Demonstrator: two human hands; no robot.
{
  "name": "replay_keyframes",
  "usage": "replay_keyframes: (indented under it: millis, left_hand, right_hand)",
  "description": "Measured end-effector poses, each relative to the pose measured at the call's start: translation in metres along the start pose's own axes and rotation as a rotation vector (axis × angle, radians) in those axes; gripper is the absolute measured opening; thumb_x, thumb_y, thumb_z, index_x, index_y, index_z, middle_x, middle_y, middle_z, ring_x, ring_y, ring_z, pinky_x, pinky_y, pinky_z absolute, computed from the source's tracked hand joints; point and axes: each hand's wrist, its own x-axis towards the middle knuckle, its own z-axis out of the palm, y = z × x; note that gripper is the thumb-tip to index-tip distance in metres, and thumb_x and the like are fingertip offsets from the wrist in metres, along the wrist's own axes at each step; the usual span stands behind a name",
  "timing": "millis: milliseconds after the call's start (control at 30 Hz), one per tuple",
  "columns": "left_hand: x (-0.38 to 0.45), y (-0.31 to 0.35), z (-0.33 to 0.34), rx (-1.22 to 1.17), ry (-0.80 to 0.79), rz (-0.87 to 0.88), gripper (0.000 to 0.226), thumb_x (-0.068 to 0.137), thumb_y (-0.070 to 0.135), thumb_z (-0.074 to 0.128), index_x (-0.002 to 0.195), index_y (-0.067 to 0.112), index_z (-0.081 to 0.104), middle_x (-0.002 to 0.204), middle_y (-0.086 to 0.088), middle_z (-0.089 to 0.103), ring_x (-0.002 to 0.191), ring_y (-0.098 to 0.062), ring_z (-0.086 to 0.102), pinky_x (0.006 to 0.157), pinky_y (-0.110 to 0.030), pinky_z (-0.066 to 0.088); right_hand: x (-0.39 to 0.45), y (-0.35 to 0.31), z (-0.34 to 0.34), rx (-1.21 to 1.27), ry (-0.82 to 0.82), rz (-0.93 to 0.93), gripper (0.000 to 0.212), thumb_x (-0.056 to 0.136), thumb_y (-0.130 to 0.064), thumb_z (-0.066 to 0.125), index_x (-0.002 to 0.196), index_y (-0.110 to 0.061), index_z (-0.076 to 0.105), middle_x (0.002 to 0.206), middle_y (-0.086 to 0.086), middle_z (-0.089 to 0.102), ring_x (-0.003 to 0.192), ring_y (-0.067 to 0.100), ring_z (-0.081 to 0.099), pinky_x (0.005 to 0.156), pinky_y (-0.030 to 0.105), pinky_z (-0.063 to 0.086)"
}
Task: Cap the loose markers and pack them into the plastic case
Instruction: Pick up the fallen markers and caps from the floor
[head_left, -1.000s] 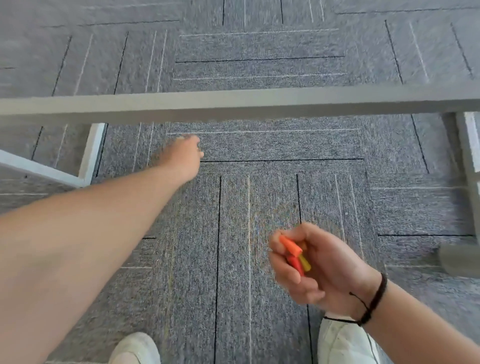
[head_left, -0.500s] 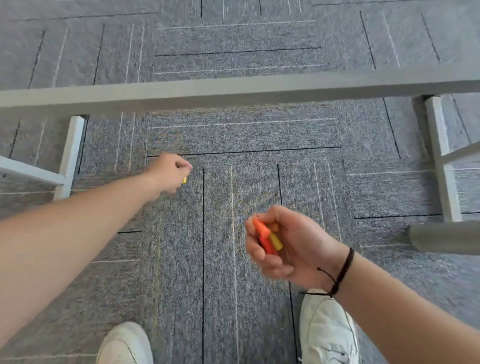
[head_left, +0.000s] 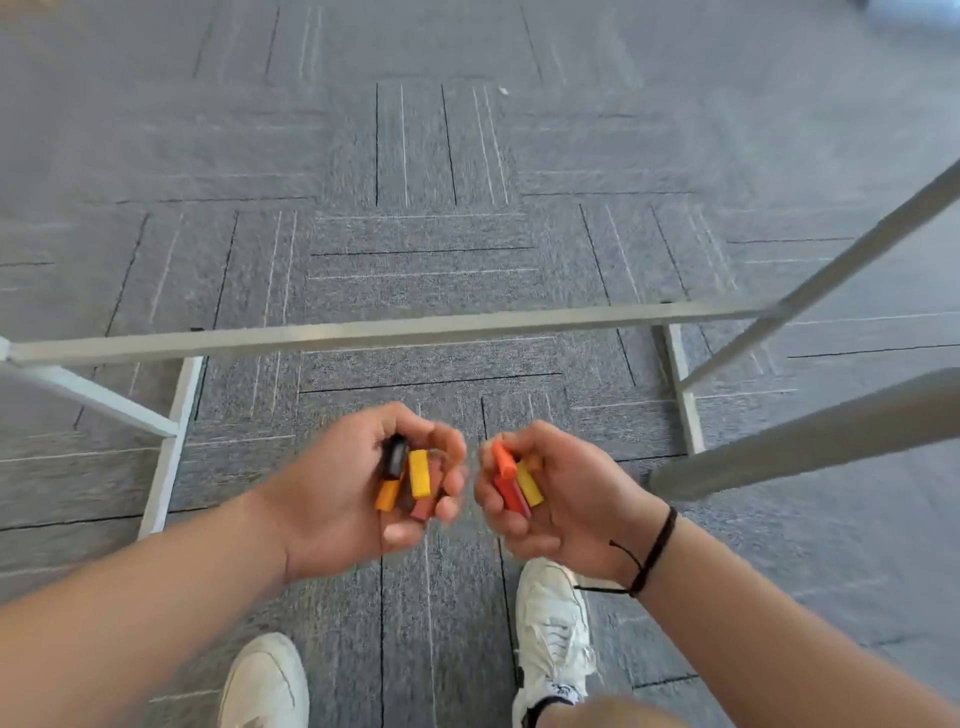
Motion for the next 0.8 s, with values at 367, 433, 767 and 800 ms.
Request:
replay_keyframes:
  millis: [367,433,767,800]
  left_hand:
    - [-0.162,-0.018,0.222,-0.093,0.205,0.147,0.026,0.084,0.025,0.053,0.068,0.007,0.065,0.067,-0.011,0.056,0.049,-0.017,0.052,0.028,-0.012,0.025]
    - [-0.187,-0.032,0.259,-0.109,0.168,0.161,0.026,0.086,0.023,0.054,0.068,0.007,0.063,0.066,-0.011,0.054,0.048,-0.016,0.050,0.026,-0.012,0.023]
    - [-0.250,-0.101,0.425,0.135,-0.091,0.119,0.016,0.086,0.022,0.057,0.075,0.011,0.055,0.070,-0.006,0.051,0.048,-0.011,0.046,0.026,-0.012,0.018]
    - [-0.254,-0.109,0.441,0.167,-0.125,0.113,0.017,0.087,0.022,0.057,0.074,0.012,0.054,0.070,-0.005,0.050,0.048,-0.010,0.044,0.026,-0.011,0.018]
  right_hand:
    - [-0.267,-0.023,0.123,0.077,0.029,-0.335,0.014,0.086,-0.024,0.044,0.077,-0.015,0.051,0.063,0.006,0.049,0.042,0.012,0.036,0.033,0.015,0.017]
    - [-0.314,-0.019,0.139,0.103,0.069,-0.384,0.015,0.086,-0.023,0.044,0.075,-0.015,0.051,0.062,0.005,0.049,0.042,0.011,0.034,0.032,0.015,0.018]
    - [-0.526,0.046,0.170,0.250,0.151,-0.671,0.020,0.088,-0.020,0.042,0.069,-0.016,0.046,0.061,0.005,0.046,0.040,0.011,0.032,0.028,0.016,0.017]
    - [-0.545,0.057,0.169,0.258,0.176,-0.700,0.018,0.088,-0.019,0.042,0.071,-0.016,0.045,0.060,0.005,0.046,0.040,0.011,0.032,0.028,0.016,0.017]
